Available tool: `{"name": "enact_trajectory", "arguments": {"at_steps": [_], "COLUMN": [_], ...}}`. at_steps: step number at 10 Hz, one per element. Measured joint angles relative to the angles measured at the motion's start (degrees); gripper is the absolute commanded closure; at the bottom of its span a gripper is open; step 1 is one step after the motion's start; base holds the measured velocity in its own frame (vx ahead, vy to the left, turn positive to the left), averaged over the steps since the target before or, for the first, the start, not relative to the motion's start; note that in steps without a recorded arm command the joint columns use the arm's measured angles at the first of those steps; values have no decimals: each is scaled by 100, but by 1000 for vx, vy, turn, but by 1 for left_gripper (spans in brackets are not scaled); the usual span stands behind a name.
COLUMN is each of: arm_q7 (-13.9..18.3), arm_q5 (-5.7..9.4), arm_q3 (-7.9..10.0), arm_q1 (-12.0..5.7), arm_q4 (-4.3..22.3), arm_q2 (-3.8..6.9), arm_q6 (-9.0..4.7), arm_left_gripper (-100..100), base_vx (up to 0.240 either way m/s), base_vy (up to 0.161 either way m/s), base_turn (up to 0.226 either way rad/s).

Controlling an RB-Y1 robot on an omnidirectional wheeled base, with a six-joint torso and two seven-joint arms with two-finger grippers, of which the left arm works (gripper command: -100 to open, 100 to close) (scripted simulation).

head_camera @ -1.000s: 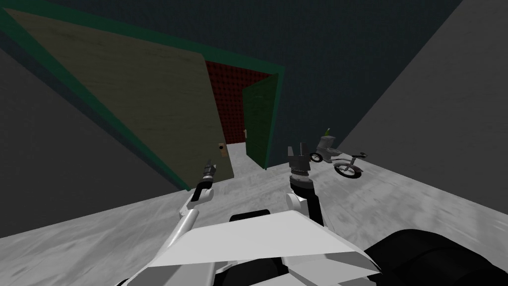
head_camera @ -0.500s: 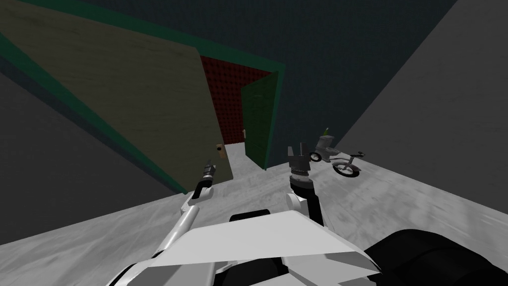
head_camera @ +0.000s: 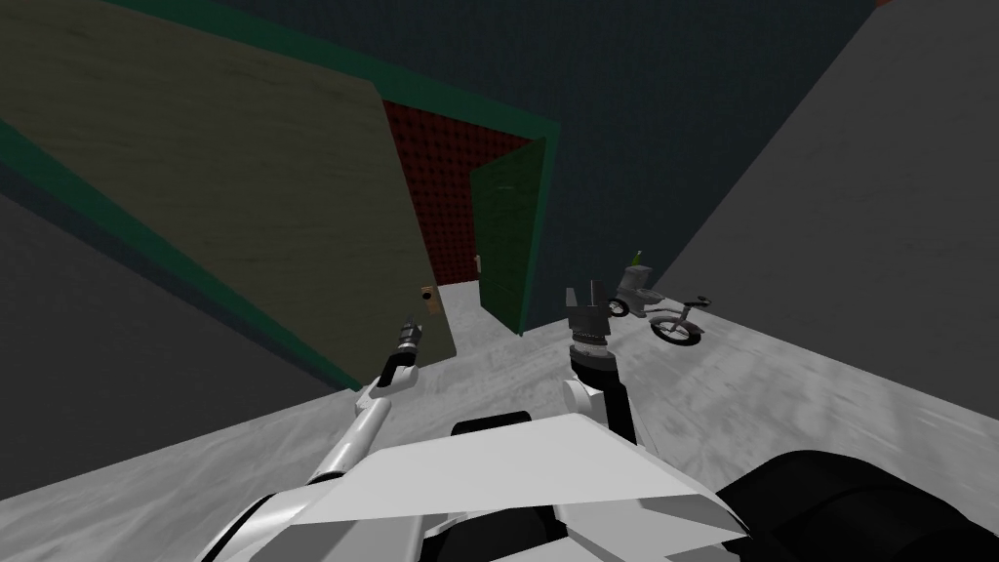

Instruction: Push the door open

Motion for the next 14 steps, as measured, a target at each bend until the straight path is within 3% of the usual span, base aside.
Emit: {"name": "enact_trajectory", "arguments": {"at_steps": [6, 14], "arm_q7": [-47, -83], "arm_q5": [158, 316], "arm_q3": [37, 70], "arm_q1": [-518, -969], "arm_q4": [920, 1807], "arm_q2": [169, 343], "arm_q6": [-74, -149], "arm_left_gripper": [-100, -100], "base_vx": [72, 55], "base_vy": [20, 18], "base_turn": [-48, -36]}}
